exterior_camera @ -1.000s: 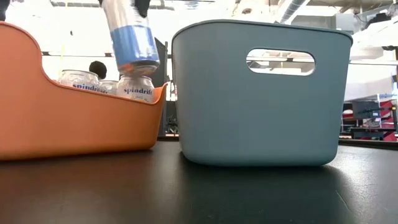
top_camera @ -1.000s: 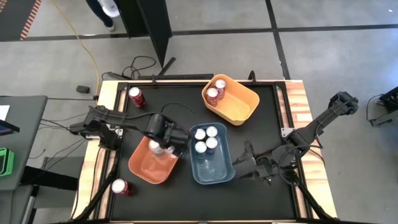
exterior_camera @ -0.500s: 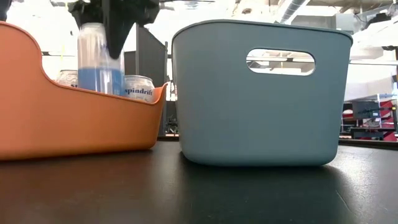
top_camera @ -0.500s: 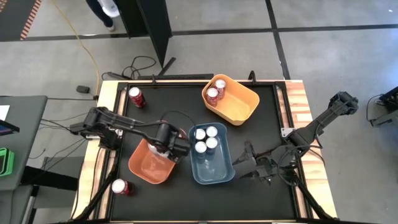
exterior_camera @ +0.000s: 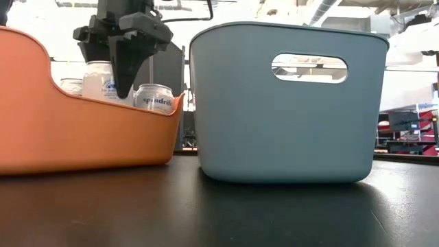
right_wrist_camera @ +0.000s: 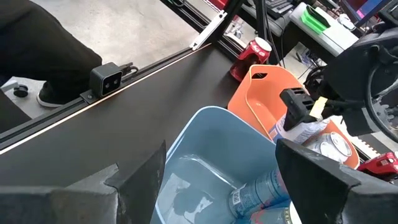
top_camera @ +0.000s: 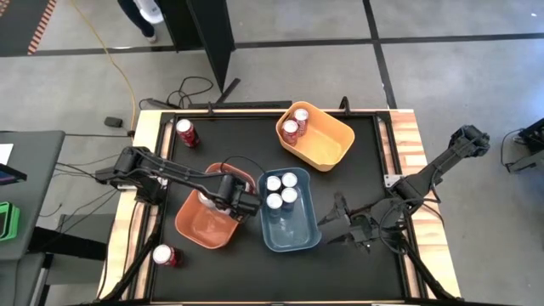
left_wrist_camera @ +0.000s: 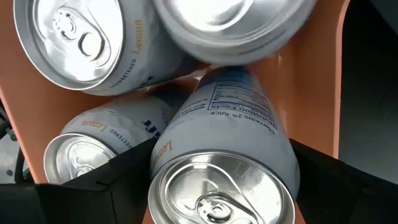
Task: Sort soda cans
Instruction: Put the blue and white soda can into the orange bin
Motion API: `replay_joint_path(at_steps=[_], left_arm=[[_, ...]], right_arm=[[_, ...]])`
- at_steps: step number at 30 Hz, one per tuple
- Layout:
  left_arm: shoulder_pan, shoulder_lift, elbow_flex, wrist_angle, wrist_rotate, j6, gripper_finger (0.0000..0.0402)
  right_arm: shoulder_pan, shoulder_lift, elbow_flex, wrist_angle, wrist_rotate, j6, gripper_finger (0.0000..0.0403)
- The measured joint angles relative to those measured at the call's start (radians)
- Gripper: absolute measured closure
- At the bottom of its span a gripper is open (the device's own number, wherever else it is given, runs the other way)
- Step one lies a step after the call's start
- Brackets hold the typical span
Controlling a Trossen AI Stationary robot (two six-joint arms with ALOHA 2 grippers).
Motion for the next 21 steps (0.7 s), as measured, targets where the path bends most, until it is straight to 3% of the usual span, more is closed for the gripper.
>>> replay_joint_path(at_steps=[15, 21], left_arm=[[0.003, 0.001, -0.001, 0.037, -0.011, 0.038, 0.0071], [0.004, 0.001, 0.000, 0.040, -0.002, 0.039, 0.0041]], right_arm=[[0.000, 0.000, 0.000, 0.000, 0.000, 0.001, 0.0080], [0.000, 0.000, 0.000, 0.000, 0.000, 0.002, 0.0080]])
